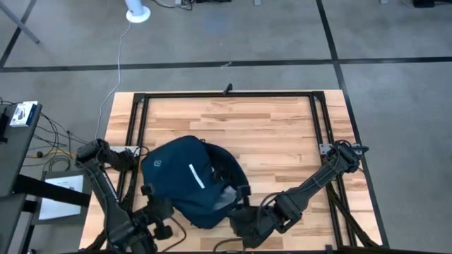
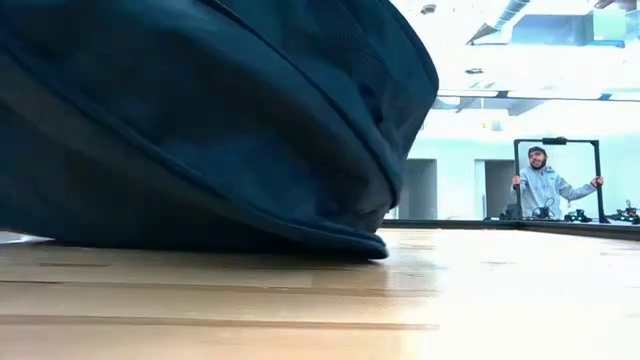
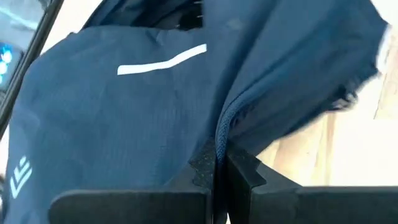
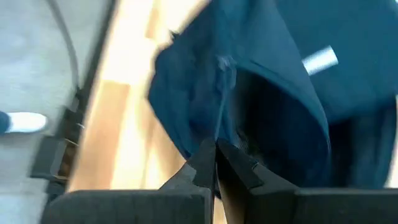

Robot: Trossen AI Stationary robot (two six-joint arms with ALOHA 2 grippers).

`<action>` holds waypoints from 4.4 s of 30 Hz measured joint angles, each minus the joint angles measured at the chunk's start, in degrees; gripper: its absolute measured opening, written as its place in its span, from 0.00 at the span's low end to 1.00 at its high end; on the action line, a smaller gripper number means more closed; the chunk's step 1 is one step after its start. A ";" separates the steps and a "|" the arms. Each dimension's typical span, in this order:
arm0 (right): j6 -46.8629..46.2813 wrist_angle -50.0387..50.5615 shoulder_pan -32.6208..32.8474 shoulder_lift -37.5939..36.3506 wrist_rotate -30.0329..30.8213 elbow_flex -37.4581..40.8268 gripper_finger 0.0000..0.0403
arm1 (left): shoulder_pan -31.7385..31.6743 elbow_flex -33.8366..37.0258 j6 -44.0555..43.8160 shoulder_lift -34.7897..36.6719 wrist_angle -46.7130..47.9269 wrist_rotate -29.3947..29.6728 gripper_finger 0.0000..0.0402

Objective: Unpack backpack
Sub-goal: Close the blue backpack

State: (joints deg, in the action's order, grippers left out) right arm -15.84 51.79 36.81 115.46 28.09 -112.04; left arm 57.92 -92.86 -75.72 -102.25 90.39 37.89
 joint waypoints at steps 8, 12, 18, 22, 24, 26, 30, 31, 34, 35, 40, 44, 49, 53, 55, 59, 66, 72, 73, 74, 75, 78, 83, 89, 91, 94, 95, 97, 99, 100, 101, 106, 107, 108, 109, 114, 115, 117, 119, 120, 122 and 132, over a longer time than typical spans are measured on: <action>5.29 -8.22 -1.77 0.00 -3.57 0.03 0.00 | -3.02 1.03 6.02 0.76 -12.68 1.36 0.03; 5.19 -8.22 -1.77 0.02 -4.38 0.43 0.00 | -3.98 1.01 10.75 0.76 -18.05 1.00 0.14; 4.85 -8.11 -1.77 0.04 -4.36 2.02 0.00 | -4.65 1.00 8.73 1.05 -17.78 -1.77 0.36; 2.41 -5.82 -1.75 0.13 -4.32 2.92 0.00 | -4.65 0.91 9.25 2.30 -21.32 -1.67 0.49; 1.67 -4.65 -1.33 0.13 -4.22 2.92 0.00 | -4.68 0.88 11.83 2.57 -25.09 -1.37 0.54; 0.91 -4.08 -0.89 0.13 -4.19 2.92 0.00 | -4.86 0.88 15.37 2.59 -29.65 -1.25 0.59; 0.84 -3.88 -0.18 0.13 -4.19 2.92 0.00 | -5.89 1.38 24.05 2.50 -41.09 -0.07 0.63; 0.84 -3.72 -0.15 0.13 -4.19 2.92 0.00 | -6.36 1.90 26.77 2.34 -44.76 0.25 0.63; 0.53 -2.64 -0.75 0.13 -4.02 2.92 0.00 | -8.05 3.25 34.78 0.82 -53.05 0.59 0.63; -0.03 -2.16 -1.06 0.13 -3.94 2.92 0.00 | -8.75 3.26 36.49 -0.09 -55.27 0.67 0.63; -2.18 1.41 -2.23 0.11 -3.67 2.92 0.00 | -9.76 3.26 43.43 -5.06 -59.13 4.03 0.62; -2.31 4.07 -2.75 0.09 -3.39 2.92 0.00 | -9.49 3.30 43.85 -8.20 -59.09 7.77 0.62; -2.29 4.59 -2.92 0.09 -3.25 2.89 0.00 | -8.80 3.28 43.34 -8.43 -58.32 12.22 0.62; -2.27 4.55 -2.90 0.09 -2.50 2.87 0.00 | -8.89 3.23 43.40 -9.09 -57.53 12.34 0.61; -2.27 4.43 -2.90 0.07 -2.48 2.85 0.00 | -9.10 3.24 44.94 -10.00 -58.19 12.03 0.61; -2.45 4.22 -2.90 0.07 -2.48 2.85 0.00 | -9.72 3.10 50.23 -13.10 -59.70 12.05 0.61; -2.81 4.10 -3.32 0.07 -2.46 2.85 0.00 | -8.97 -1.25 58.63 -17.79 -54.72 20.44 0.61; -3.21 4.05 -3.21 0.07 -2.44 2.85 0.00 | -9.35 -1.11 58.16 -17.89 -50.71 26.09 0.61; -3.23 4.04 -3.21 0.07 -2.45 2.85 0.00 | -9.37 -1.09 57.68 -17.89 -50.06 27.40 0.60; -3.33 4.00 -3.21 0.07 -2.44 2.85 0.00 | -9.50 -1.09 57.25 -17.89 -49.65 27.75 0.58; -3.67 4.00 -3.21 0.07 -2.45 2.85 0.00 | -9.68 -1.09 57.09 -17.89 -49.32 27.18 0.56; -4.66 4.02 -3.21 0.07 -2.45 2.85 0.00 | -10.22 -1.08 56.07 -17.89 -47.26 21.64 0.45; -6.76 4.13 -3.21 0.07 -2.46 2.85 0.00 | -10.32 -1.04 53.44 -17.89 -44.83 19.15 0.18; -9.38 5.30 -3.28 0.07 -2.56 2.85 0.00 | -9.68 -2.49 51.18 -17.89 -44.19 16.33 0.02; -11.02 6.45 -3.41 0.07 -2.79 2.83 0.00 | -9.12 -3.68 49.92 -17.89 -41.88 16.26 0.02; -14.02 10.26 -3.59 0.07 -2.79 2.75 0.00 | -8.04 -6.41 46.61 -17.89 -36.70 16.39 0.01; -15.02 12.32 -3.69 0.07 -2.77 2.72 0.00 | -7.54 -7.38 45.24 -17.89 -34.69 16.37 0.01; -16.92 16.60 -4.04 0.07 -2.71 2.72 0.00 | -6.05 -9.32 42.84 -17.89 -30.64 15.70 0.00; -17.75 18.64 -4.48 0.07 -2.42 2.70 0.00 | -4.42 -11.31 40.76 -17.89 -27.11 14.05 0.00; -17.78 20.14 -4.71 0.07 -2.26 2.74 0.00 | -3.65 -11.99 39.59 -17.86 -25.58 13.14 0.00; -17.80 20.62 -4.81 0.07 -2.23 2.76 0.00 | -2.85 -12.44 38.03 -17.84 -24.11 12.17 0.00; -19.68 24.32 -5.42 0.07 -0.60 2.78 0.00 | 1.00 -12.85 25.34 -17.84 -15.87 8.61 0.00; -20.30 25.78 -5.47 0.07 0.15 2.78 0.00 | 1.85 -12.85 22.21 -17.84 -14.00 8.45 0.00; -21.06 27.26 -5.59 0.04 0.60 2.78 0.00 | 2.71 -12.85 19.19 -17.84 -12.03 8.35 0.00; -21.78 28.52 -5.83 0.04 0.93 2.78 0.00 | 3.62 -12.85 16.23 -17.84 -9.77 8.35 0.00; -26.74 31.24 -6.55 0.02 2.99 2.71 0.00 | 7.64 -11.29 3.35 -17.04 -0.76 7.78 0.00; -27.27 30.97 -6.64 -0.02 3.01 2.70 0.00 | 8.24 -9.94 2.95 -16.21 -1.27 7.42 0.00; -26.65 28.84 -6.62 -0.02 2.88 2.72 0.00 | 8.62 -9.34 -1.55 -15.12 -1.33 6.94 0.00; -24.01 25.49 -6.12 -0.11 1.34 2.83 0.00 | 8.56 -9.61 -4.91 -14.61 -1.12 6.45 0.00; -22.80 23.24 -5.81 -0.13 0.70 2.85 0.00 | 8.51 -9.69 -5.36 -14.65 -1.37 6.56 0.00; -21.43 19.20 -5.45 -0.13 0.21 2.85 0.00 | 7.90 -9.98 -5.82 -14.78 -1.68 7.52 0.00; -22.11 17.79 -4.13 -0.13 -0.03 2.85 0.00 | 3.82 -16.51 -2.19 -14.69 -6.22 8.76 0.21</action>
State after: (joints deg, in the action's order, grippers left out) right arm -37.95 69.58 32.68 115.33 28.05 -109.19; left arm 61.74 -109.37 -77.90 -116.95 84.17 46.65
